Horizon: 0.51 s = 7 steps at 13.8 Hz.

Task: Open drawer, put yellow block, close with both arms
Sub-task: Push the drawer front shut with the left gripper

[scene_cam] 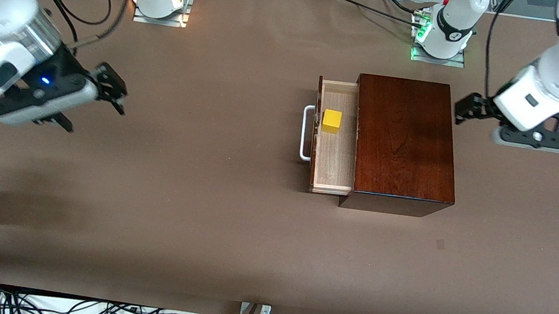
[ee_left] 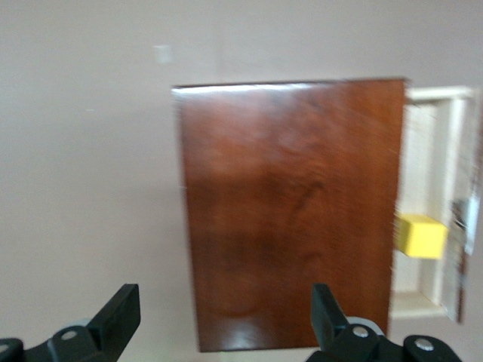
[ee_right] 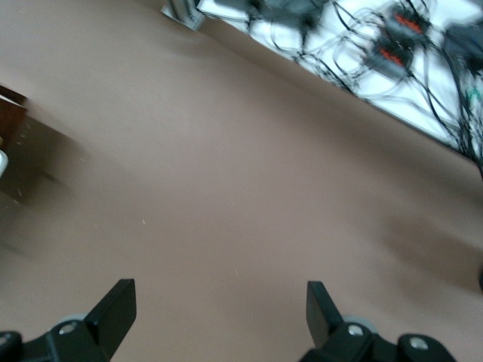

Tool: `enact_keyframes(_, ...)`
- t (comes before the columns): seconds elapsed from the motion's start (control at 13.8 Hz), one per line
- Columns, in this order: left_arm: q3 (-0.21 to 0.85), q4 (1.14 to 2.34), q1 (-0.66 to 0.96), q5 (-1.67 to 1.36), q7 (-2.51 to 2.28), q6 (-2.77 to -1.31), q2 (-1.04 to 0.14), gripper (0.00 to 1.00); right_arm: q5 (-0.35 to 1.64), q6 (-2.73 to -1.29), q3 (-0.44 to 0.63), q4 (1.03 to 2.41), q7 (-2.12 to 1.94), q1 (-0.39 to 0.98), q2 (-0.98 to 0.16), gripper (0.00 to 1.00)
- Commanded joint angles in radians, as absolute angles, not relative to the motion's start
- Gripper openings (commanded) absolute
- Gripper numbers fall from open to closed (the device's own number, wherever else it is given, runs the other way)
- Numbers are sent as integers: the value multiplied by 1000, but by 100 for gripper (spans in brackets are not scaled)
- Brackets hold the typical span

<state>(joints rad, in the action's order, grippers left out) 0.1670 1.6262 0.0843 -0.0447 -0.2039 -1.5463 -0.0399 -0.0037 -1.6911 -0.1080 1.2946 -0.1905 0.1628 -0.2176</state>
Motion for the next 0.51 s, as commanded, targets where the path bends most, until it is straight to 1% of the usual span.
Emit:
enact_keyframes(0.0,251,1586,86,-107,-184,-1514,-76,100,12,-1717,-54,1579,-137,161,-5,100)
enact_keyframes(0.07,277,1582,89,-142,-184,-1514,-98,100,8,-1713,-26,1607,-126,161,11,100)
enact_keyframes(0.22,323,1540,98,-208,-180,-1516,-164,100,5,-1710,23,1626,-95,161,6,100)
enact_keyframes(0.36,388,1459,138,-219,-189,-1534,-274,100,6,-1724,51,1652,-92,161,0,100)
enact_keyframes(0.43,394,1401,178,-218,-181,-1552,-334,100,3,-1730,51,1648,-87,160,-11,100)
